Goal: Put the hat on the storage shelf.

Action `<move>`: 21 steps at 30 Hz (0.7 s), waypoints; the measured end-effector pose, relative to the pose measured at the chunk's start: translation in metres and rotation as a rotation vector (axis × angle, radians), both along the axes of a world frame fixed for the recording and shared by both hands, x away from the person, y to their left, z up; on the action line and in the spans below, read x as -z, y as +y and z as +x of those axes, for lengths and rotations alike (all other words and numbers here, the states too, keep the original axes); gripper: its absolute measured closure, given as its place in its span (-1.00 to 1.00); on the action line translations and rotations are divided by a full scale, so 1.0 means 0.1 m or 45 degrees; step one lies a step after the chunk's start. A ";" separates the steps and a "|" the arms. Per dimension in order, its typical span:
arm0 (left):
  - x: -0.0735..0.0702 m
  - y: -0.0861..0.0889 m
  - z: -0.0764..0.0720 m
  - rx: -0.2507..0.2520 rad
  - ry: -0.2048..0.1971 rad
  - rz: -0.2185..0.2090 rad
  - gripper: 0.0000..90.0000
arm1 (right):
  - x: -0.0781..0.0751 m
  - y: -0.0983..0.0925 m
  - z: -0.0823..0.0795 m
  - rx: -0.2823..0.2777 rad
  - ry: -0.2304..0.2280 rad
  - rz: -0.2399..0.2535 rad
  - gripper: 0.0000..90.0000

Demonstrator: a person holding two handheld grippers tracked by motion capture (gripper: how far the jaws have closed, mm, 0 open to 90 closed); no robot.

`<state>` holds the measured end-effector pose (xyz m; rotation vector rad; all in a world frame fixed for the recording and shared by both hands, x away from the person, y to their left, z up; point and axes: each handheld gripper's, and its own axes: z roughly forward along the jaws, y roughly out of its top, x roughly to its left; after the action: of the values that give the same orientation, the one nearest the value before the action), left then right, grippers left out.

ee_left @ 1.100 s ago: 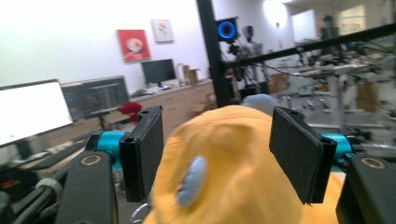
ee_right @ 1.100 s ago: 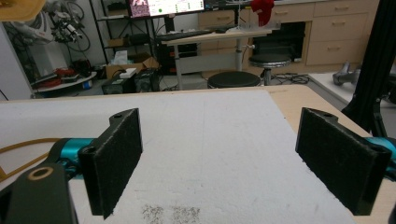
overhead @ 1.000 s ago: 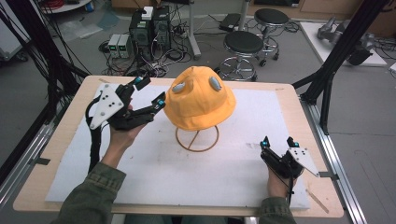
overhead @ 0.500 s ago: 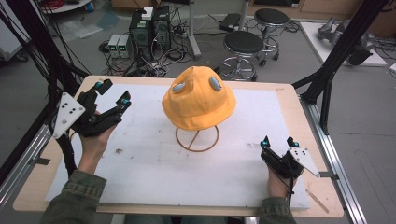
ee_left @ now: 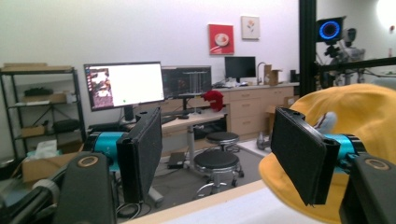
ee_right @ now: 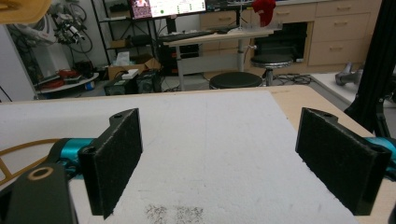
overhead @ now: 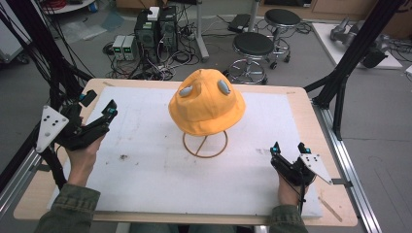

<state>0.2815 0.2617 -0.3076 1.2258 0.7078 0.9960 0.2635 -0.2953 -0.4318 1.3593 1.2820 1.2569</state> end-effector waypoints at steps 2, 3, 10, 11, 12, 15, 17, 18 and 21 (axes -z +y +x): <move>0.05 0.05 -0.02 -0.024 0.023 0.007 -0.25 | 0.00 0.00 0.00 -0.001 -0.003 -0.002 -0.69; 0.07 0.06 -0.03 -0.031 0.031 0.005 -0.25 | 0.00 0.00 0.00 -0.001 -0.002 -0.001 -0.69; 0.22 0.22 -0.09 -0.102 0.081 -0.017 -0.27 | 0.00 0.01 -0.01 -0.002 -0.001 0.003 -0.69; 0.24 0.24 -0.10 -0.108 0.090 -0.026 -0.27 | 0.00 0.01 -0.01 -0.004 0.000 -0.002 -0.69; 0.27 0.27 -0.10 -0.114 0.105 -0.039 -0.27 | 0.00 0.01 -0.01 -0.002 -0.001 -0.004 -0.69; 0.37 0.33 -0.12 -0.140 0.137 -0.043 -0.29 | 0.00 0.01 -0.01 -0.001 0.000 0.001 -0.69; 0.44 0.37 -0.14 -0.162 0.157 -0.053 -0.30 | 0.00 0.01 -0.01 -0.002 0.001 0.001 -0.69; 0.49 0.40 -0.14 -0.170 0.175 -0.060 -0.30 | 0.00 0.01 -0.01 -0.005 0.003 -0.003 -0.70; 0.59 0.46 -0.15 -0.199 0.221 -0.082 -0.31 | 0.00 0.02 -0.01 -0.004 -0.001 -0.009 -0.69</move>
<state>0.2663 0.3074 -0.3666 1.2246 0.9767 0.9938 0.2622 -0.2936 -0.4316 1.3523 1.2870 1.2537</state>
